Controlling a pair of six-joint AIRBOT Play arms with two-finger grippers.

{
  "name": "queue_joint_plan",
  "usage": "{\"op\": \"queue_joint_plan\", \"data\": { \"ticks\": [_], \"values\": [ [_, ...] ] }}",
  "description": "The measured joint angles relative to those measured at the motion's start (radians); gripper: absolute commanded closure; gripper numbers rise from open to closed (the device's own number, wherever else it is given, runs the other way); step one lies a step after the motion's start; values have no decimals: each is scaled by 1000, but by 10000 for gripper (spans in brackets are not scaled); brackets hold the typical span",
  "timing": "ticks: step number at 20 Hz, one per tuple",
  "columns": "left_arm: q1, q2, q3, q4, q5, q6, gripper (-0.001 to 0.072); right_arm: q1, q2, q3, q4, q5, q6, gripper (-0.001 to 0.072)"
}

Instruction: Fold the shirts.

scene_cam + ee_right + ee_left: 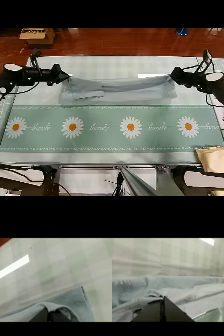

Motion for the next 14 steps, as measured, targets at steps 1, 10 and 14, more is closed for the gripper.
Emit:
{"op": "queue_joint_plan", "data": {
  "ticks": [1,10,14],
  "values": [
    [0,-16,3,-1,1,-1,676,1,-13,2,-3,-3,0,682],
    [33,-62,17,-1,-45,-6,166,-26,-16,10,-74,23,0,335],
    [109,-57,27,1,-171,-6,168,-111,87,10,-313,58,105,233]
  ]
}}
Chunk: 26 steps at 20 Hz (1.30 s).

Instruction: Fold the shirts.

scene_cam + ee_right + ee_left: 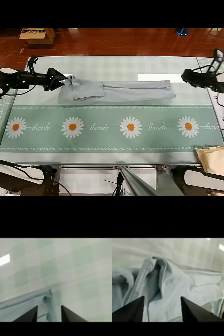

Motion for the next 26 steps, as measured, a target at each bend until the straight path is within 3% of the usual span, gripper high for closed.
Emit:
{"op": "queue_joint_plan", "data": {
  "ticks": [2,4,9,15,16,18,19,20,21,23,26],
  "values": [
    [29,5,2,0,-65,1,168,-62,17,1,-104,62,93,174],
    [42,8,3,0,-118,2,169,-124,-10,1,-96,151,131,151],
    [24,10,4,0,-171,7,188,-166,-151,1,253,281,15,130],
    [-22,10,4,-1,-199,23,190,-48,-252,2,473,212,-59,138],
    [-29,10,4,-2,-207,26,213,-24,-261,2,490,182,-59,202],
    [-39,10,6,-13,-231,26,283,20,-277,1,496,122,-60,551],
    [-43,11,6,-23,-246,27,316,40,-282,0,491,94,-58,658],
    [-46,12,6,-28,-256,28,440,56,-283,2,495,71,-63,680],
    [-47,15,7,-34,-258,30,470,69,-284,5,500,58,-71,680],
    [-50,23,7,-41,-274,30,662,87,-264,13,507,39,-98,681],
    [-60,44,7,-49,-277,42,677,98,-185,19,480,43,-123,681]
  ]
}}
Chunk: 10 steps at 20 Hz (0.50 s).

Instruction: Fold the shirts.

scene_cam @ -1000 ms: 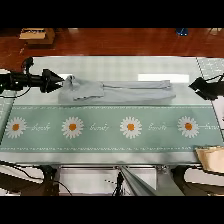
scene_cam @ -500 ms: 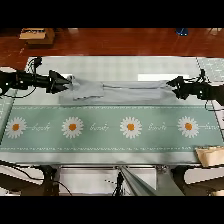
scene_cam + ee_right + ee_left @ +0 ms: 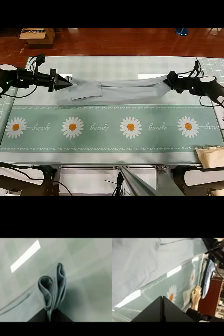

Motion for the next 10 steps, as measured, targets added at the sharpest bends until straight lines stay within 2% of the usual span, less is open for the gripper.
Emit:
{"op": "queue_joint_plan", "data": {
  "ticks": [5,10],
  "values": [
    [-86,31,0,-4,-2,9,677,5,224,3,-95,70,-13,682],
    [-261,37,0,-5,71,-9,677,7,472,3,-129,167,26,681]
  ]
}}
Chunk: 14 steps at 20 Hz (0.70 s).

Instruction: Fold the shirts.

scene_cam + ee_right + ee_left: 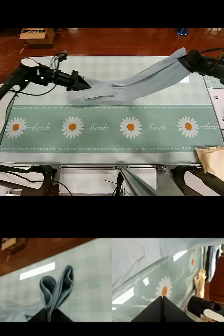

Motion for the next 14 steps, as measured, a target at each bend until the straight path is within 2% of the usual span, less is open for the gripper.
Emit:
{"op": "queue_joint_plan", "data": {
  "ticks": [7,14],
  "values": [
    [-285,0,0,-2,224,-83,677,0,195,0,-197,154,190,681],
    [-492,-42,0,-63,443,-117,677,0,262,0,-306,282,294,682]
  ]
}}
